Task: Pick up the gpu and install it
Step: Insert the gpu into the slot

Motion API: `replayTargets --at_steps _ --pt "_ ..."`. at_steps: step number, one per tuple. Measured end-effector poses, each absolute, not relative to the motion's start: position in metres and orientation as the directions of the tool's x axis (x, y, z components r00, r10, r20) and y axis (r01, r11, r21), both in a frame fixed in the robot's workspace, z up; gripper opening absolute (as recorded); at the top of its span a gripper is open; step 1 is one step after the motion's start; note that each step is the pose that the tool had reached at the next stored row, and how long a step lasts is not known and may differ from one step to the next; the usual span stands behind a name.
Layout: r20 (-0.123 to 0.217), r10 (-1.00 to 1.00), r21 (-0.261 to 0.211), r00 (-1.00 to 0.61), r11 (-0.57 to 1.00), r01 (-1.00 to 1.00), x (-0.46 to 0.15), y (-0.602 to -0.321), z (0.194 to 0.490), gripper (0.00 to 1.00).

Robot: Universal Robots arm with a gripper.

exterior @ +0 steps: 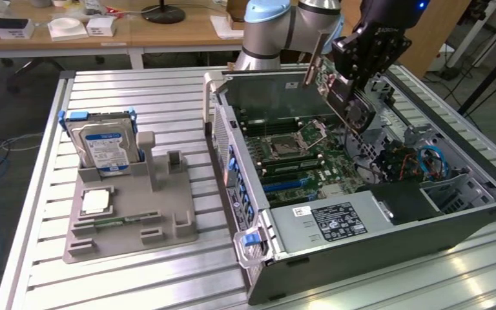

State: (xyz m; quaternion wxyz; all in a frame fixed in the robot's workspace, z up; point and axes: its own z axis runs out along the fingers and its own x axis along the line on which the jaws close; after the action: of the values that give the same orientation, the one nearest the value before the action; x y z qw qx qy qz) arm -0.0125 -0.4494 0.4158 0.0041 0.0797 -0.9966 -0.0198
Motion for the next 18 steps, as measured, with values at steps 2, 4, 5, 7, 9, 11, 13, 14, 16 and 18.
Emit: replayTargets --at_steps 2,4,5,7,9,11,13,14,16,18 --pt "0.005 -0.178 0.04 -0.984 0.983 -0.177 -0.0125 -0.4494 0.4158 0.26" --pt "0.005 -0.196 0.04 -0.981 0.98 -0.196 -0.0125 -0.4494 0.4158 0.26" --pt "0.005 -0.205 0.04 -0.979 0.978 -0.205 -0.0125 -0.4494 0.4158 0.26" --pt "0.005 -0.226 0.04 -0.974 0.973 -0.226 -0.0125 -0.4494 0.4158 0.26" --pt "0.005 -0.249 0.04 -0.968 0.968 -0.249 -0.0124 -0.4494 0.4157 0.26" --pt "0.005 -0.273 0.04 -0.962 0.961 -0.273 -0.0124 -0.4494 0.4156 0.26" --pt "0.005 -0.297 0.04 -0.955 0.954 -0.297 -0.0124 -0.4494 0.4156 0.26" --pt "0.005 -0.309 0.04 -0.951 0.95 -0.308 -0.0124 -0.4494 0.4156 0.26" --pt "0.005 -0.332 0.04 -0.943 0.943 -0.331 -0.0124 -0.4494 0.4156 0.26" --pt "0.005 -0.354 0.04 -0.935 0.935 -0.353 -0.0124 -0.4494 0.4156 0.26"
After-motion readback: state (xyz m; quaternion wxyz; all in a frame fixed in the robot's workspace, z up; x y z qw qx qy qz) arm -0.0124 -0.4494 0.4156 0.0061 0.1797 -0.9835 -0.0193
